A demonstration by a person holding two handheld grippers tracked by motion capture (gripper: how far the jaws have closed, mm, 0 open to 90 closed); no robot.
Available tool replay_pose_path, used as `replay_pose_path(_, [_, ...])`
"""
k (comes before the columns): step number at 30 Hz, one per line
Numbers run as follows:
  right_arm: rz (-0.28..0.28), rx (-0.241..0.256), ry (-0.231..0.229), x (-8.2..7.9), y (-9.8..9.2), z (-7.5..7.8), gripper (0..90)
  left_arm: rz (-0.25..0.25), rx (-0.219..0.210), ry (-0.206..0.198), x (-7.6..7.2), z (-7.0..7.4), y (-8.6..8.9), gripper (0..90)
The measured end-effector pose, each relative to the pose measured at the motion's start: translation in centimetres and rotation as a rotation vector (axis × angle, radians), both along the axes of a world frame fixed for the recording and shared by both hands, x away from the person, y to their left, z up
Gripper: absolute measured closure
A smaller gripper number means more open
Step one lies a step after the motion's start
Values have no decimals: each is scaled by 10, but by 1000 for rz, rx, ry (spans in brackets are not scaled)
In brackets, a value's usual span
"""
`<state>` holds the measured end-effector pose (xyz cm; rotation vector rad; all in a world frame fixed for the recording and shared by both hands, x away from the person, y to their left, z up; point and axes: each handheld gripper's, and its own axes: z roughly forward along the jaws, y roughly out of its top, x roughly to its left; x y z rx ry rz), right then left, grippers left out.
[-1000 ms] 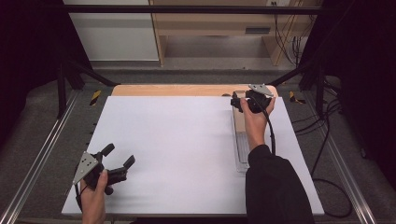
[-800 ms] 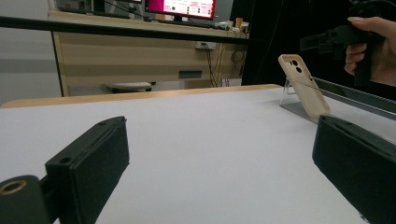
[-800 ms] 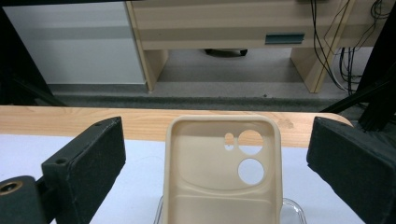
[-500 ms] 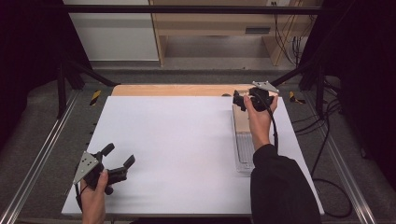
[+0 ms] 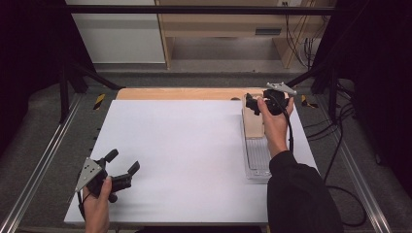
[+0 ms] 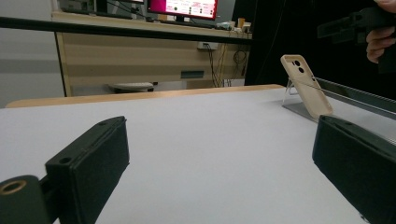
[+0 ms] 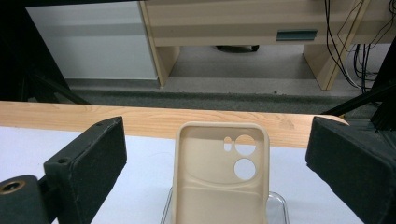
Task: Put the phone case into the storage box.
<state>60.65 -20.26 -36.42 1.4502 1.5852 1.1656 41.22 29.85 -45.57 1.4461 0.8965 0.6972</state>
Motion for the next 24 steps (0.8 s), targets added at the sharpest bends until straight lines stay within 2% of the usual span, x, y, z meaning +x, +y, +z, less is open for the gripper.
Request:
replay_pose_path(7, [22, -6, 5, -9, 3, 7, 60, -3, 8, -3, -1, 0, -1, 34])
replay_pose_path(12, [43, -1, 4, -14, 6, 12, 64, 1, 46, -7, -2, 1, -2, 34])
replay_pose_path(21, [61, 21, 2, -24, 0, 21, 56, 15, 32, -5, -3, 2, 5, 34])
replay_pose_path(24, [63, 25, -1, -27, -3, 23, 56, 23, 41, -9, -5, 3, 10, 33])
